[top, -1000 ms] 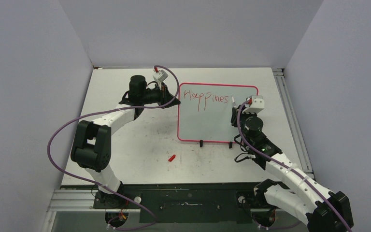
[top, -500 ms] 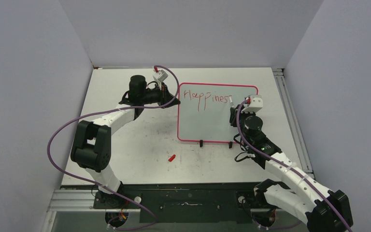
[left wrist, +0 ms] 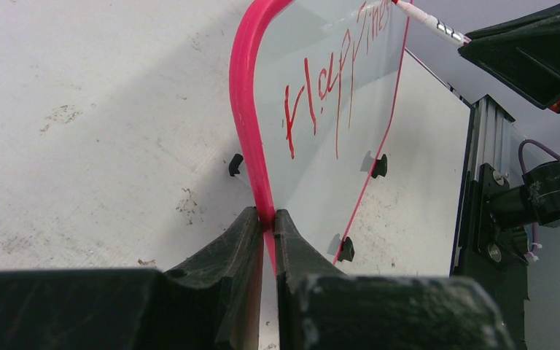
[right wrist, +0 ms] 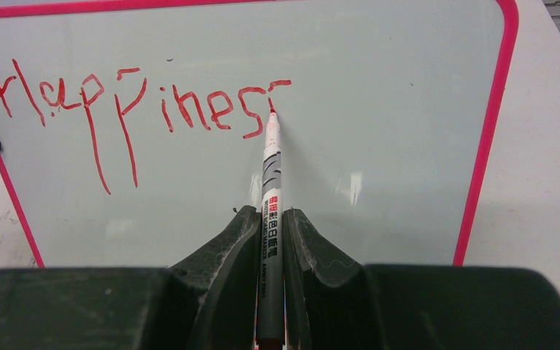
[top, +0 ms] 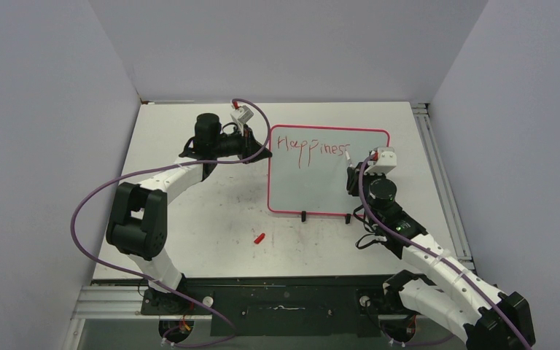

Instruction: Write a sentence on the whiteboard

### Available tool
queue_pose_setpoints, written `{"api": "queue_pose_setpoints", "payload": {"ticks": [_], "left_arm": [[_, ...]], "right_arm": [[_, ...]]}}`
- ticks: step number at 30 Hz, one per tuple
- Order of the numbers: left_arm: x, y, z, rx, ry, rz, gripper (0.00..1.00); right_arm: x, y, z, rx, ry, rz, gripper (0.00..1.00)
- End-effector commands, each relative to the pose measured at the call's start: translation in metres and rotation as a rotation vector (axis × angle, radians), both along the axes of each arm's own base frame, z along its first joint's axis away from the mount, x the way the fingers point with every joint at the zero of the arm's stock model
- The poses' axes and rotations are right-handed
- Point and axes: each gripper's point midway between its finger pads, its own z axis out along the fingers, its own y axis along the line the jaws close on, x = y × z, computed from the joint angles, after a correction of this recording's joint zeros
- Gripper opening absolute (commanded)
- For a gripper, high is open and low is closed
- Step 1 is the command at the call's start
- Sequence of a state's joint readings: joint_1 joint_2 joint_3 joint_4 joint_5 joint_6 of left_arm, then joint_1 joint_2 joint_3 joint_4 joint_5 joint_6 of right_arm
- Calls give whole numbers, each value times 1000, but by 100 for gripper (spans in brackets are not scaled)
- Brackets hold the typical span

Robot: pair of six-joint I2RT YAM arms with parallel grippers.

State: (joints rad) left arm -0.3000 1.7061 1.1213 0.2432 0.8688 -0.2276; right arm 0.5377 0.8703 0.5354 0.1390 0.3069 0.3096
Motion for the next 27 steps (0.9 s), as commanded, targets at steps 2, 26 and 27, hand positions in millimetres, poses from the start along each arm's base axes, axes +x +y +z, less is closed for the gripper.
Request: {"api": "queue_pose_setpoints", "payload": {"ticks": [2,26,27], "left_arm": [[1,2,41,-32,-133,-7,0],[1,2,40,-28,-134,-6,0],[1,2,40,-28,-135,-6,0]], "right_arm": [[-1,-5,8,16,-20,-35,5],[-8,-11,-8,4,35,-53,5],[-8,-10,-8,6,36,-48,5]]}}
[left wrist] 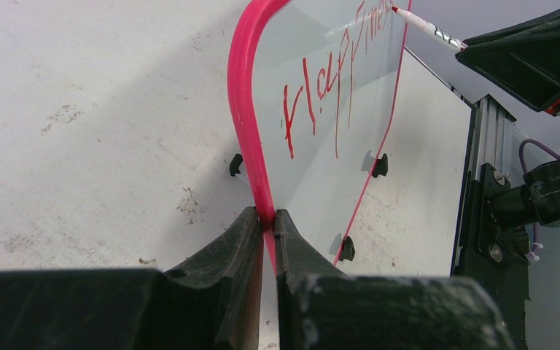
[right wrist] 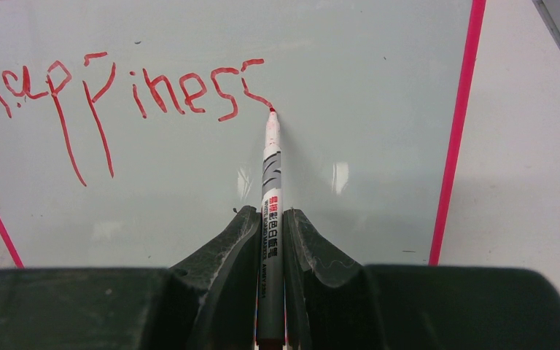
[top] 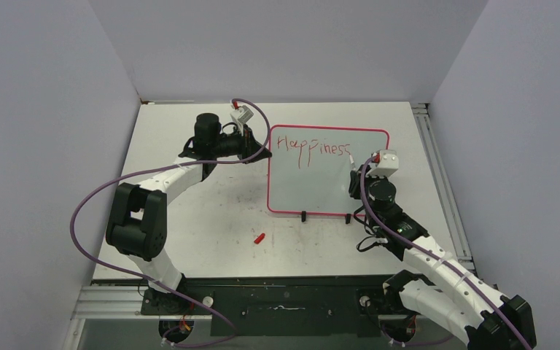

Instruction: Write a sentence on the whiteboard

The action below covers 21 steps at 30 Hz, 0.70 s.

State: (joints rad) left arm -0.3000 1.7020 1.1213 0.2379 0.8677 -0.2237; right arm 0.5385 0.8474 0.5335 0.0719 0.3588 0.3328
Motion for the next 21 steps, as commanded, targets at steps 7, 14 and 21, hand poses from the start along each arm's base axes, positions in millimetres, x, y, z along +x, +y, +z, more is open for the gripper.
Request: {"api": "queue_pose_setpoints", "payload": {"ticks": [7,14,21], "left_arm": [[1,1,40,-30,-132,-7,0],[1,1,40,-31,-132,-7,0],[1,1,40,-30,-132,-5,0]], "right_arm": [[-4,14,0,21,-2,62,5],[-9,16,17,40,-44,83,5],[-9,-12,42,30,-114,-50,5]]}}
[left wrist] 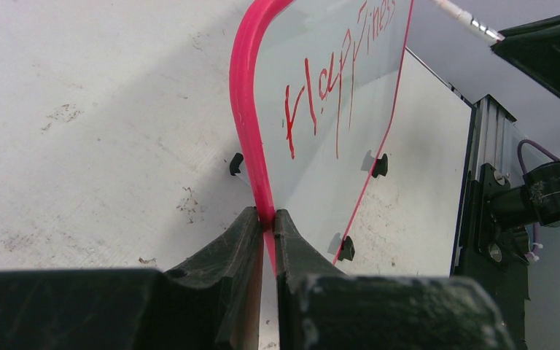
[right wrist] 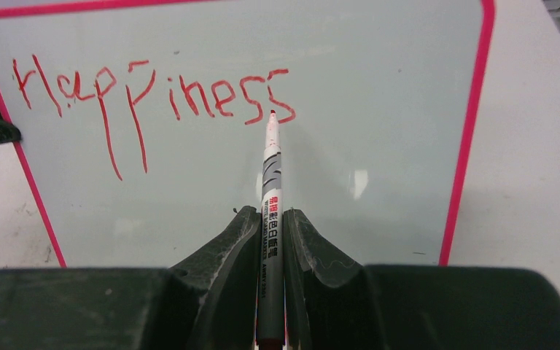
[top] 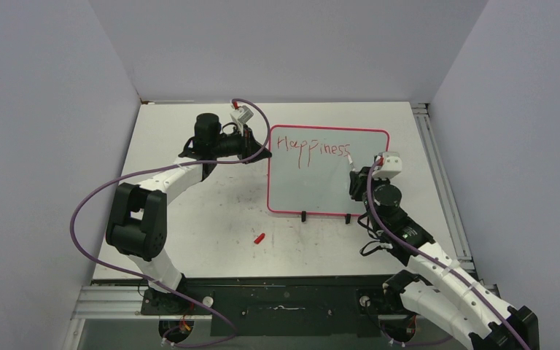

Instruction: Write a sentence on the whiteboard

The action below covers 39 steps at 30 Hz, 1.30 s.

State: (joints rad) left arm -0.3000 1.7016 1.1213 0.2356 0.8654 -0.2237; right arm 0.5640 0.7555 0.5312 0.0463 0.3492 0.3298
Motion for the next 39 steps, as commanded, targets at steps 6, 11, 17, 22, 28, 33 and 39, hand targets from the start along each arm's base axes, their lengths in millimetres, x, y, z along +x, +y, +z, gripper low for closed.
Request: {"api": "queue_pose_setpoints", "payload": {"ticks": [6,11,17,22,28,33,39], "left_arm": [[1,1,40,-31,-135,-8,0],[1,1,40,-30,-135,-8,0],[1,1,39,-29,-134,-6,0],[1,1,39,-29,-132,-8,0],[1,1,40,-30,-133,-9,0],[0,1,41,-31,-137,-10,0],[0,1,43,-32,-141,-9,0]], "right_arm": [[11,-15,22,-4,-52,-100,5],[16,-21,24,3,-63,-111,5],[22,-26,25,16,-68,-113,5],[27,-24,23,12,-65,-104,5],[31,-23,17,4,-48,-96,5],[28,-25,9,3,-19,-105,5],[18,-26,-5,15,22,-100,5]]}}
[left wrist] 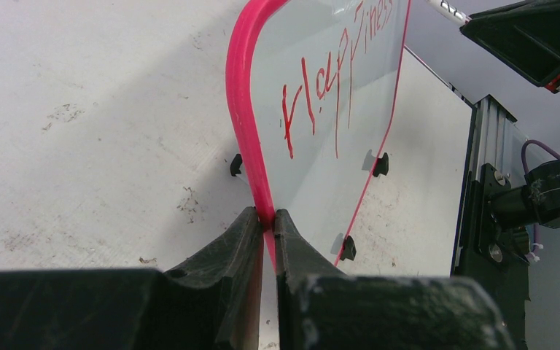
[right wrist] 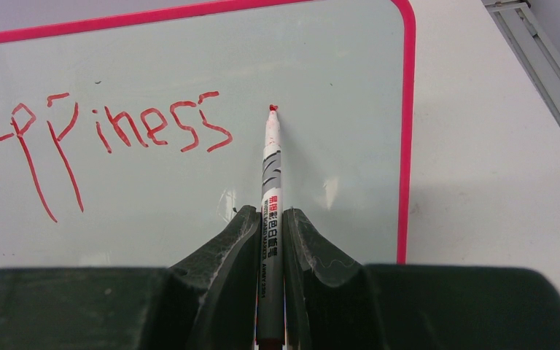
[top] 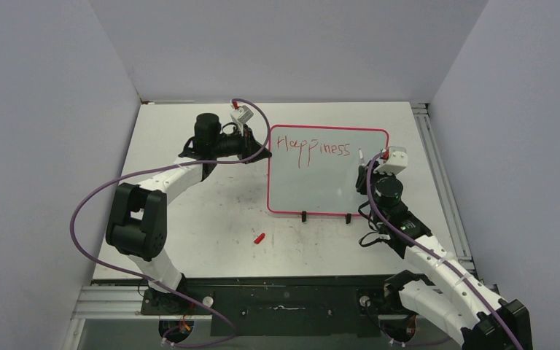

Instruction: Write a sentence on the whiteboard

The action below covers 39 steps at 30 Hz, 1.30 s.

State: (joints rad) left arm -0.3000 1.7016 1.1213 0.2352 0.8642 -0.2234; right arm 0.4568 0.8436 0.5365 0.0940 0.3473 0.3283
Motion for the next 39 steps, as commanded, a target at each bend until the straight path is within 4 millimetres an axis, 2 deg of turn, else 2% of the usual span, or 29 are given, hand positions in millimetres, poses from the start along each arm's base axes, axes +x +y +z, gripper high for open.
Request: {"api": "queue_pose_setpoints", "payload": {"ticks": [1,8,16,25,39], "left_arm": [[0,1,43,-33,-139,-10,0],[-1,1,44,-34,-142,-11,0],[-2,1,46,-35,-146,-11,0],[-2,1,46,-34,-148,-10,0],[-1,1,46,-31,-149,-9,0]], "right_arm": [[-6,0,5,35,-4,7,5],[-14,3,1,43,10,22,5],[-14,4,24,48,-42,32,5],[-4,6,41,44,-98,26,5],[4,5,36,25,-95,6,5]]}}
